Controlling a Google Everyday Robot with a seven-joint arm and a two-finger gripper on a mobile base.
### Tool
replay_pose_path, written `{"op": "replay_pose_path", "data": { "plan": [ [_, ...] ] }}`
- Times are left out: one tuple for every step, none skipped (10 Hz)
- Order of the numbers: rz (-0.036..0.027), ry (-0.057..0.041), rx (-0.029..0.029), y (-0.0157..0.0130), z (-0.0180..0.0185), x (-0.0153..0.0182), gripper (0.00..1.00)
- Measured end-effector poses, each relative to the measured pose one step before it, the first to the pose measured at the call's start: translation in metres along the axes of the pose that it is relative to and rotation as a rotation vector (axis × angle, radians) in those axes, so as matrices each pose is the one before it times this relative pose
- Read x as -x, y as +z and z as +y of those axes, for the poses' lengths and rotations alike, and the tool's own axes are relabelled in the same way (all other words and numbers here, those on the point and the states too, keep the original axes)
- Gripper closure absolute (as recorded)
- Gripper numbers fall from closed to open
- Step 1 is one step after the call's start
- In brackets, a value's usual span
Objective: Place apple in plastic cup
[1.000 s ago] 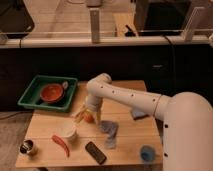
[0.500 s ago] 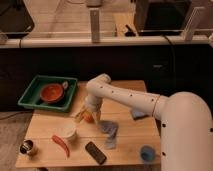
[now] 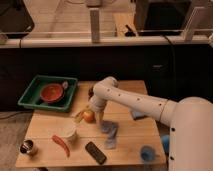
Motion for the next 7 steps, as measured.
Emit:
{"op": "replay_pose_path", "data": {
  "plan": [
    [-0.00935, 0.02436, -0.02356, 0.00071, -0.00028, -0.00014, 0.20],
    [-0.00645, 0.02011, -0.01970, -0.00089, 0.00080, -0.00223, 0.20],
    [-0.00979, 0.02291, -0.02301, -0.00017, 0.00100, -0.00097, 0.23],
    [-0.00583, 0.01138, -0.01522, 0.00112, -0.00119, 0.00178, 0.32],
    [-0.00359, 0.00833, -0.01096, 0.00066, -0.00091, 0.00103, 0.40],
    [-0.00326, 0.01121, -0.01127, 0.00052, -0.00060, -0.00055, 0.51],
    [-0.00309, 0.00552, -0.00522, 0.00084, -0.00102, 0.00028, 0.60]
  ]
}}
